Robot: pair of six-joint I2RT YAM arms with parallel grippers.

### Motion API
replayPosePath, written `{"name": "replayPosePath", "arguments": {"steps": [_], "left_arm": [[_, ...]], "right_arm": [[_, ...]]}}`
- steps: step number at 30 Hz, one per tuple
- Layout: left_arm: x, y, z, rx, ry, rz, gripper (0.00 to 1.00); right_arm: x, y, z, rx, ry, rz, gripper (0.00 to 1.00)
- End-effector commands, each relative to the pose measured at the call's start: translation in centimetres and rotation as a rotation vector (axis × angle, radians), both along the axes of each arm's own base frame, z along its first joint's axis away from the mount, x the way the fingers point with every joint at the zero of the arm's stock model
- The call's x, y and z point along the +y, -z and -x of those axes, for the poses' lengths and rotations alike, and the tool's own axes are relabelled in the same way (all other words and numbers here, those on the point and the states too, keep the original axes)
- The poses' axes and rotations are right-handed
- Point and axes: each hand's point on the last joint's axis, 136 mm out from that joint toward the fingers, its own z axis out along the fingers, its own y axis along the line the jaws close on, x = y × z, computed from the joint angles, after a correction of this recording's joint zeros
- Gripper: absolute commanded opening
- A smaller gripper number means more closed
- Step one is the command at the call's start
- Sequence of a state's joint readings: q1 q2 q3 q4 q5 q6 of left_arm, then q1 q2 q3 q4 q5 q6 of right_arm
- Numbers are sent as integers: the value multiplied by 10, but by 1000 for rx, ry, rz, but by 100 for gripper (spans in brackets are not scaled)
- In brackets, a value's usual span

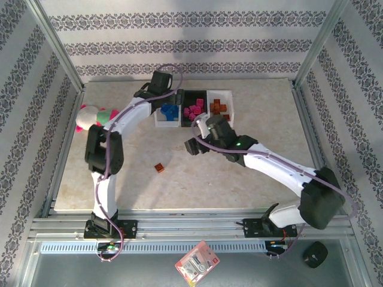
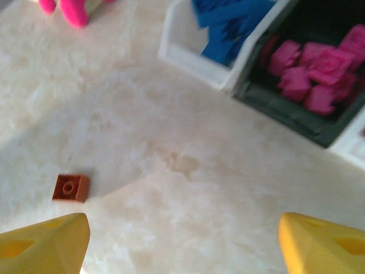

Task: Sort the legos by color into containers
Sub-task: Place the lego in the container, then pick up the lego from the center of the table.

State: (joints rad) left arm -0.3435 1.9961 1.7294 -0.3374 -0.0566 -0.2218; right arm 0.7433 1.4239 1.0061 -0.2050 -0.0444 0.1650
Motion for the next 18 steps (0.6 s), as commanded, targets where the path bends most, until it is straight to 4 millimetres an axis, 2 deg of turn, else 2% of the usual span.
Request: {"name": "replayPosePath", "arguments": {"steps": [1,6,10,15,18], "left_arm": [[24,-37,19,-82,-41,53,99],[72,-33,67,-52,-122,57,99],[109,-24,108,-35,-208,70,99],[136,-15,150,-10,-272,49,99],[148,-13,168,-11,-303,30,99]], "right_arm": [[34,10,13,11,-75,10,86],[80,45,38,75,-186,61,86],[106,69,51,109,-244,97,86],[128,93,55,146,-287,143,86],[135,112,52,161,-293,182,85]]}}
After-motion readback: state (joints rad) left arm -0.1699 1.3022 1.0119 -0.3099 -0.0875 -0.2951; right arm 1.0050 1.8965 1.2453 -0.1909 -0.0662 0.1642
